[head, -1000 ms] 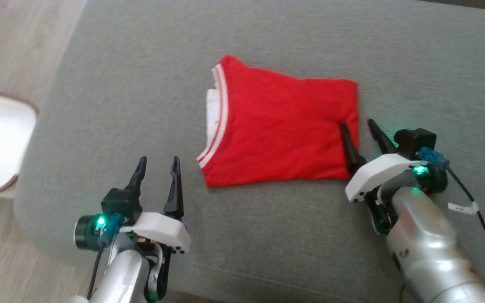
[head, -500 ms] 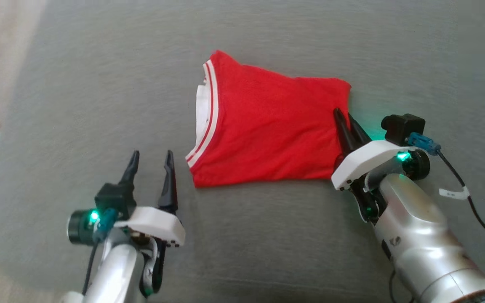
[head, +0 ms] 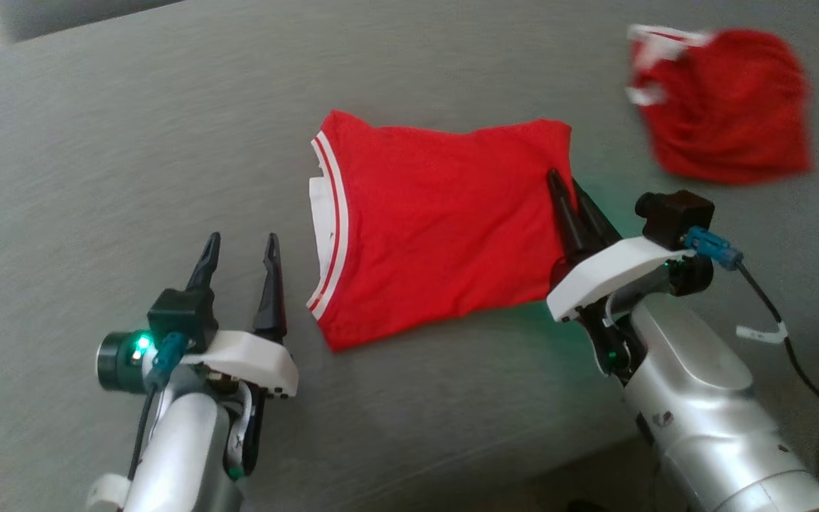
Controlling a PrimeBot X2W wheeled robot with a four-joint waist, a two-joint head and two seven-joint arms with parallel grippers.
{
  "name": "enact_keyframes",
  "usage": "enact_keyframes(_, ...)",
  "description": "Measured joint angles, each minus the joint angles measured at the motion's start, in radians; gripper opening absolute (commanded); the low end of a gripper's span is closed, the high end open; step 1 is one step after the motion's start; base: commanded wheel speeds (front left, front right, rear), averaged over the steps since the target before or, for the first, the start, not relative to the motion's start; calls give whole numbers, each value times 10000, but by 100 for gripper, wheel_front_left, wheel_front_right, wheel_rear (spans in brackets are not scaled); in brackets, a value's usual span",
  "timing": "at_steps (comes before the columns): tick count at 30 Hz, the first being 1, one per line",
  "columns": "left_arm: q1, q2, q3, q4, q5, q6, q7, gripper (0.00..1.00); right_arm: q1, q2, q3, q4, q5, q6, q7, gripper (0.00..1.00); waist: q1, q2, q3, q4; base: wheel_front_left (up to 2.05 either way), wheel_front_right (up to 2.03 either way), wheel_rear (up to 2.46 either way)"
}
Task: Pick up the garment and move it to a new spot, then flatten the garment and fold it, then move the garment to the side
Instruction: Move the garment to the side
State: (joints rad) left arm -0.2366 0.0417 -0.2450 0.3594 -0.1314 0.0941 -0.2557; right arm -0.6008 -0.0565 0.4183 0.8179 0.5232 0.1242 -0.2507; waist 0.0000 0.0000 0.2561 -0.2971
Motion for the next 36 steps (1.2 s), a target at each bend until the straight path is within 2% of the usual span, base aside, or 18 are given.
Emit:
enact_keyframes(5, -187, 0, 0, 73, 88, -117, 0, 100, -6, -2, -282, -290, -598, 0, 0, 0, 0, 0, 143, -1262, 0, 0, 0)
enact_keyframes(7, -346, 0, -4, 81, 146, -155, 0, 100, -32, -2, -477, -408, -859, 0, -2, 0, 0, 0, 263, -1584, 0, 0, 0)
enact_keyframes(10, -566, -2, -38, 104, 157, -169, 0, 100, -238, -119, -763, -391, -1912, 0, 0, 0, 1, 0, 558, -1773, 0, 0, 0)
enact_keyframes(16, -627, 4, -33, 230, 320, -240, 0, 100, -2070, -715, -1653, 13, -3731, 2, -2, 0, 0, 0, 936, -1406, 0, 0, 0)
enact_keyframes(21, -698, 6, -38, 234, 332, -238, -2, 100, -3424, -1973, -3147, 1127, -5125, 0, -2, 0, 0, 0, 1138, -809, 0, 0, 0)
enact_keyframes(26, -758, 6, -21, 176, 150, -146, 0, 100, -3572, -2966, -4113, 1839, -6358, 2, 4, 0, 0, 0, 1227, -209, 0, 0, 0)
enact_keyframes(27, -758, 8, -23, 171, 142, -148, 0, 100, -3574, -3097, -4282, 1879, -6654, 2, 4, 35, 1, 0, 1231, -126, 0, 0, 0)
enact_keyframes(28, -755, 8, -19, 173, 142, -146, -2, 100, -3588, -3175, -4504, 1891, -6893, 2, 4, 35, 1, 0, 1228, -58, 0, 0, 0)
enact_keyframes(29, -754, 8, -6, 173, 142, -130, 0, 100, -3617, -3229, -4742, 1891, -7125, 2, 4, 100, 1, 0, 1216, -6, 0, 0, 0)
enact_keyframes(33, -752, 2, 23, 151, 142, -56, 0, 100, -3725, -3216, -6048, 1241, -7984, 2, 0, 100, 0, 0, 1126, 100, 0, 0, 0)
enact_keyframes(36, -740, 0, 44, 105, 130, 29, -2, 100, -3658, -2690, -6665, 502, -8222, 0, -2, 100, 0, 0, 995, 185, 0, 0, 0)
